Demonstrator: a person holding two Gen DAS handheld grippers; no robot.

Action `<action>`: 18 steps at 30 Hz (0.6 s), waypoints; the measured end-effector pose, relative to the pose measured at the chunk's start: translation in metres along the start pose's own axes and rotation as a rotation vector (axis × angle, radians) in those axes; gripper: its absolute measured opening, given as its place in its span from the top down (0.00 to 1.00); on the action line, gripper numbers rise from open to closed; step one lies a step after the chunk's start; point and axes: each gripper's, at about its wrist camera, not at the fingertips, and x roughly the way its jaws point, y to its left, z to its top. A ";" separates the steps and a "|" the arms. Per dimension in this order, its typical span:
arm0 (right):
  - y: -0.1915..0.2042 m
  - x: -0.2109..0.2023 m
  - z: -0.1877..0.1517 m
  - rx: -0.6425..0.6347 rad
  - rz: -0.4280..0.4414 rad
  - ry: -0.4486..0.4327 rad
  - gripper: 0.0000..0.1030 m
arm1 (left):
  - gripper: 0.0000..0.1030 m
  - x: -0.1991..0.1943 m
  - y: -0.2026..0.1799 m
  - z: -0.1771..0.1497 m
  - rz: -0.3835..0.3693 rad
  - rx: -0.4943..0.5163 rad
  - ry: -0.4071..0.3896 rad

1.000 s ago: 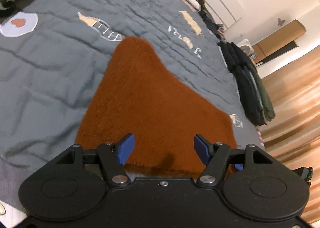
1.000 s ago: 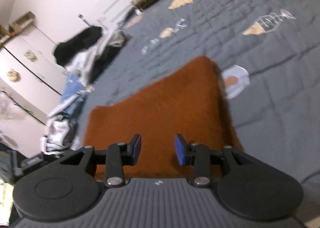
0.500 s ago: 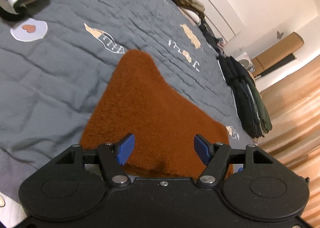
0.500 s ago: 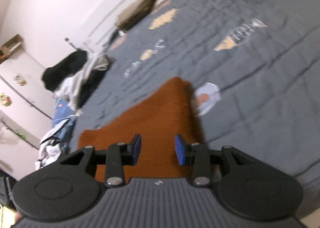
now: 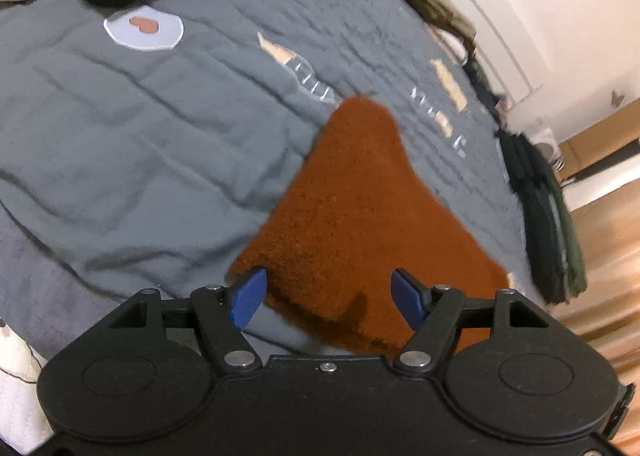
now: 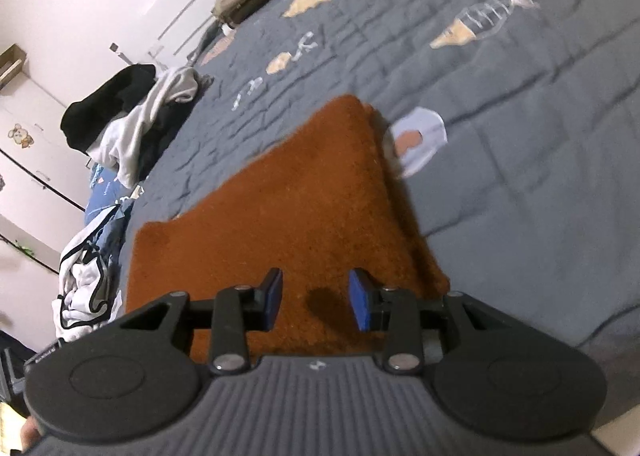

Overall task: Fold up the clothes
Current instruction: 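Close the left tool on the rust-brown garment's folded edge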

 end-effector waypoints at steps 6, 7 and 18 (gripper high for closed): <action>0.017 -0.009 0.001 -0.040 0.085 -0.055 0.65 | 0.32 -0.006 0.003 -0.008 0.059 -0.024 -0.048; 0.020 -0.008 0.001 -0.047 0.095 -0.056 0.65 | 0.29 -0.007 0.004 -0.010 0.072 -0.036 -0.057; 0.047 0.010 -0.005 -0.101 0.137 -0.013 0.65 | 0.18 0.003 0.000 -0.019 0.068 -0.005 -0.120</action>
